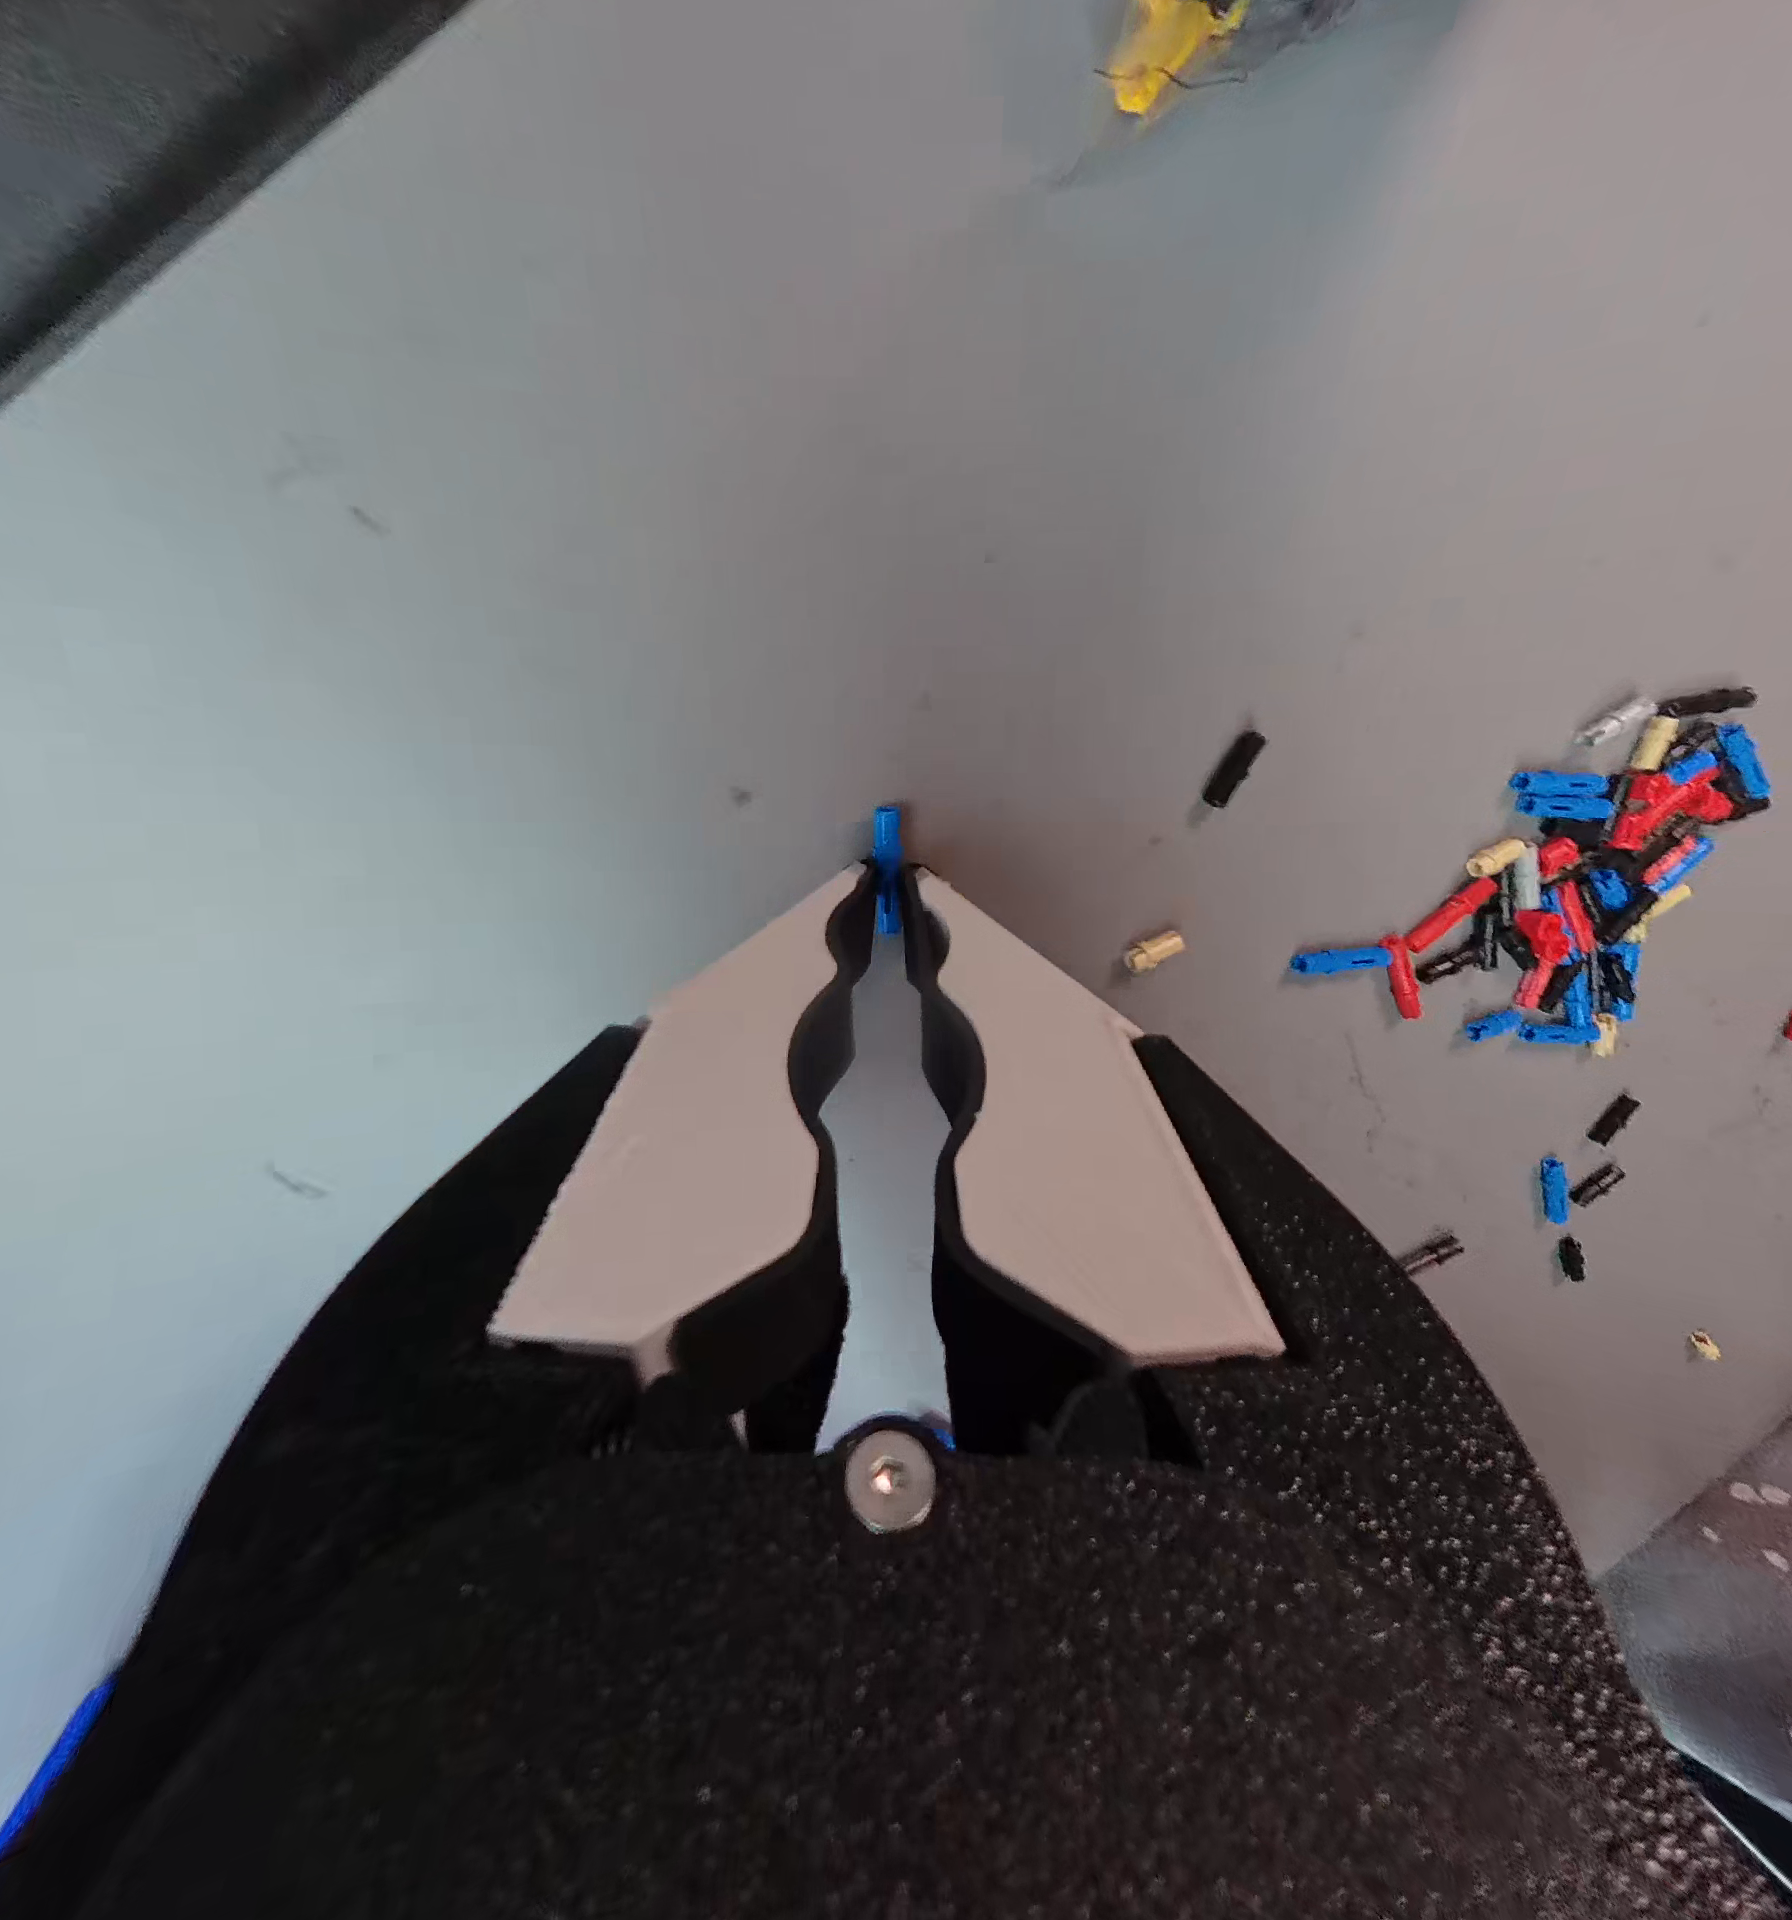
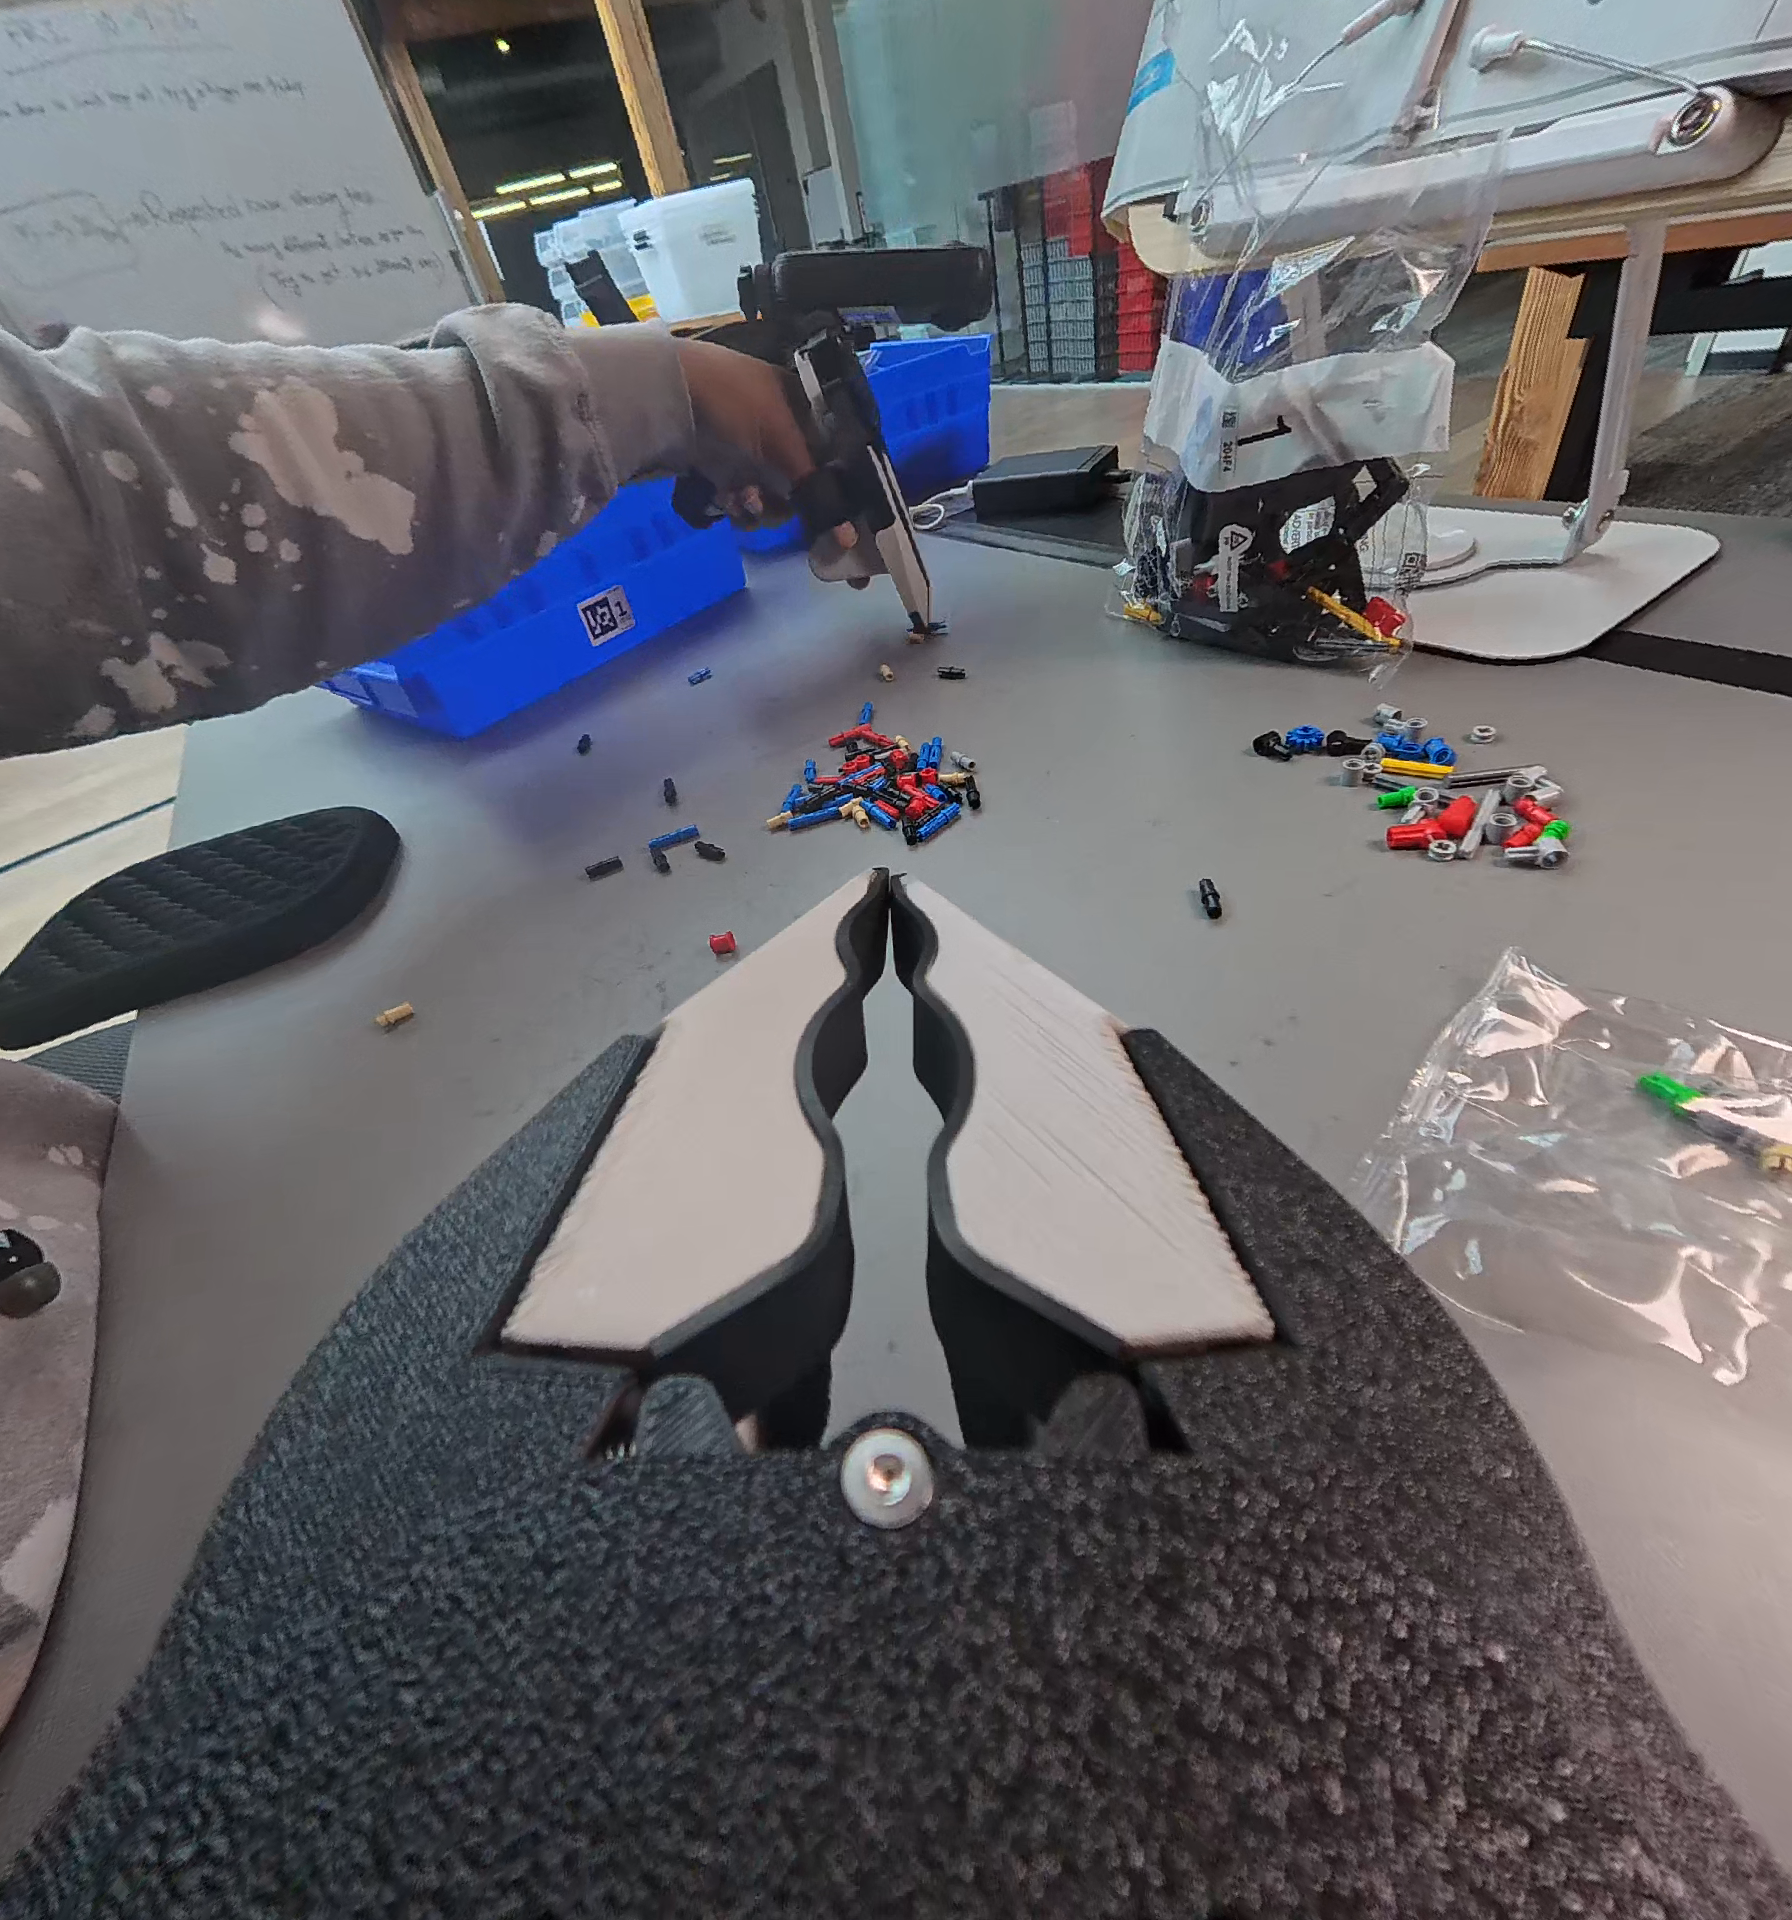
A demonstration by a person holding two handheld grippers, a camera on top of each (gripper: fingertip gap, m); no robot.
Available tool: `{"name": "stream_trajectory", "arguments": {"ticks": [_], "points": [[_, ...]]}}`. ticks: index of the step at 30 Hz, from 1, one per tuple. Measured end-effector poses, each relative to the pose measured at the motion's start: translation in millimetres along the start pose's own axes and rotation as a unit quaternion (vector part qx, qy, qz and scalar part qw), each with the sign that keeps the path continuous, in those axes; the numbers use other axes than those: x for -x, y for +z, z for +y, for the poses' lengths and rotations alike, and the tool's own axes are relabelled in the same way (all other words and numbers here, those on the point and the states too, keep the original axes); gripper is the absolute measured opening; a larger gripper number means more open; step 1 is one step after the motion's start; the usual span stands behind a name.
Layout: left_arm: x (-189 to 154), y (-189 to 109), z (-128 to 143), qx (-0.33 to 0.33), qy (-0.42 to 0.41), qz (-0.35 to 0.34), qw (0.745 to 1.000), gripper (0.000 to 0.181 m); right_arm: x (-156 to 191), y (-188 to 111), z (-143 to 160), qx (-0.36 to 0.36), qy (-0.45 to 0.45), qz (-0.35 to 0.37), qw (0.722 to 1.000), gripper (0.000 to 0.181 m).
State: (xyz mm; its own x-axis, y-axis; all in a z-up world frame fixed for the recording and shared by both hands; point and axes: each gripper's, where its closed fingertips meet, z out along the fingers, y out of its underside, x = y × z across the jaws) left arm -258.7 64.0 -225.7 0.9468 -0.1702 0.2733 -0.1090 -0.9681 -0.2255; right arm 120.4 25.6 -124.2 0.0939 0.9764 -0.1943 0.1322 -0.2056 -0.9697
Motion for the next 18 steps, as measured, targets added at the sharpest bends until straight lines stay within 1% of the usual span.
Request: {"name": "stream_trajectory", "arguments": {"ticks": [1, 2, 3, 5, 7, 12, 14, 16, 18], "points": [[-3, 1, 1, 0.001, 0.007, -0.003, 1.0, 0.004, 0, 0, 0, 0.0, -0.001, 0.0, 1.0, 0.0], [-8, 1, 3, 0.007, 0.014, -0.002, 1.0, 0.004, 0, 0, 0, 0.0, -0.002, 0.001, 1.0, 0.0], [-17, 3, 8, 0.017, 0.019, 0.012, 1.0, 0.004, 0, 0, 0, 0.0, -0.003, 0.001, 1.0, 0.0], [-27, 4, 12, 0.021, 0.031, 0.011, 0.999, 0.004, 1, 0, 0, 0.0, -0.005, 0.002, 1.0, 0.0], [-45, 6, 19, 0.028, 0.043, 0.038, 0.998, 0.004, 1, 0, 0, -0.001, -0.006, 0.001, 1.0, 0.0], [-79, 14, 33, 0.037, 0.076, 0.05, 0.995, 0.004, 3, 1, 1, 0.003, -0.011, -0.001, 1.0, 0.0], [-90, 15, 35, 0.031, 0.09, 0.052, 0.994, 0.007, 4, 1, 1, 0.004, -0.014, -0.001, 1.0, 0.0], [-111, 13, 37, 0.021, 0.098, 0.09, 0.991, 0.009, 5, 1, 1, 0.004, -0.018, -0.001, 1.0, 0.0], [-121, 10, 39, 0.01, 0.108, 0.099, 0.989, 0.016, 5, 1, 1, 0.004, -0.021, -0.001, 1.0, 0.0]]}}
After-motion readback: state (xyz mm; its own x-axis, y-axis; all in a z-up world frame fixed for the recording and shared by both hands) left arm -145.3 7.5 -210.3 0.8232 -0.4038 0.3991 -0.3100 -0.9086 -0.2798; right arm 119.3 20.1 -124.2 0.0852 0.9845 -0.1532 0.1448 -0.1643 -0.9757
